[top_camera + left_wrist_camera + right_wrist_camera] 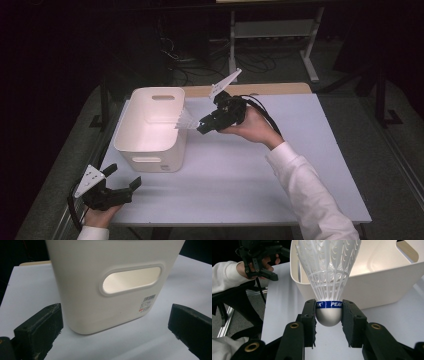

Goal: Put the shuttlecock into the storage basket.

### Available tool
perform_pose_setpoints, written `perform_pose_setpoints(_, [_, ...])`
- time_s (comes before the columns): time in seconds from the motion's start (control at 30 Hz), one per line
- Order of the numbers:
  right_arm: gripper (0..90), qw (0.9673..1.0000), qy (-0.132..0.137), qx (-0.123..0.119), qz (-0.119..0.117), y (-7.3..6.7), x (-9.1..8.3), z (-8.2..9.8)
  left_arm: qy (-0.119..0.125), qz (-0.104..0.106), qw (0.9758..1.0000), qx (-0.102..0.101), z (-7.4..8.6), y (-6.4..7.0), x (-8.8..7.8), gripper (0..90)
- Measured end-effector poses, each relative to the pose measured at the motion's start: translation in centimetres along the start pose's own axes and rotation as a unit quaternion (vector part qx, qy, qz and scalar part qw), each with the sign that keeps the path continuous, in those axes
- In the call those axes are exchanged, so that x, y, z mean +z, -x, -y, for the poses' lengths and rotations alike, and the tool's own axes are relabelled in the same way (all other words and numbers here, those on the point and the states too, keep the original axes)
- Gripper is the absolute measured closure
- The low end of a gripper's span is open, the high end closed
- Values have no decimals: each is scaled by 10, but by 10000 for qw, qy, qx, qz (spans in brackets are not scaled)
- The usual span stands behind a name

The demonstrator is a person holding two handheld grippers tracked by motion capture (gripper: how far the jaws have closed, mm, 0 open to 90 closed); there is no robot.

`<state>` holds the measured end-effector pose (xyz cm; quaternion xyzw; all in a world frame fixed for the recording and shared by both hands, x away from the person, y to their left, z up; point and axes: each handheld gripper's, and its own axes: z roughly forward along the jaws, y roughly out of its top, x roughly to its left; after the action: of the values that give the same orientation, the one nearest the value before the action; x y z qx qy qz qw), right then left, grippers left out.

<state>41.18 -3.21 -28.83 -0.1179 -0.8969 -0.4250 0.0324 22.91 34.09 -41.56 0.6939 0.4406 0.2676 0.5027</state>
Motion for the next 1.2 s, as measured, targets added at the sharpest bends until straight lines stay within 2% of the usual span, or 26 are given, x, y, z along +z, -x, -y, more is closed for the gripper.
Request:
perform_pose_setpoints(0.17, [639,9999,54,-95,-37,3,2,-6,7,2,10000,-29,0,1,0,0])
perform_pose_setpoints(0.23, [639,10000,12,-25,-31,3,3,-9,12,3,10000,-44,0,1,0,0])
perform_pose_setpoints(0.47, [639,9998,41,-171,-45,5,7,-19,61,1,9999,-99,0,2,1,0])
perform_pose_setpoints(0.5, [639,9999,25,-130,-46,4,8,-20,60,-6,9999,-98,0,2,1,0])
perform_pose_setpoints(0.53, [639,9998,26,-173,-52,4,8,-22,-33,-25,10000,21,0,0,0,0])
perform_pose_setpoints(0.93, [639,9995,-135,-297,-56,-1,22,-39,-22,-17,10000,14,0,0,0,0])
perform_pose_setpoints(1.2, [639,9994,-126,-326,-83,-2,31,-48,-12,2,10000,3,0,0,-1,0])
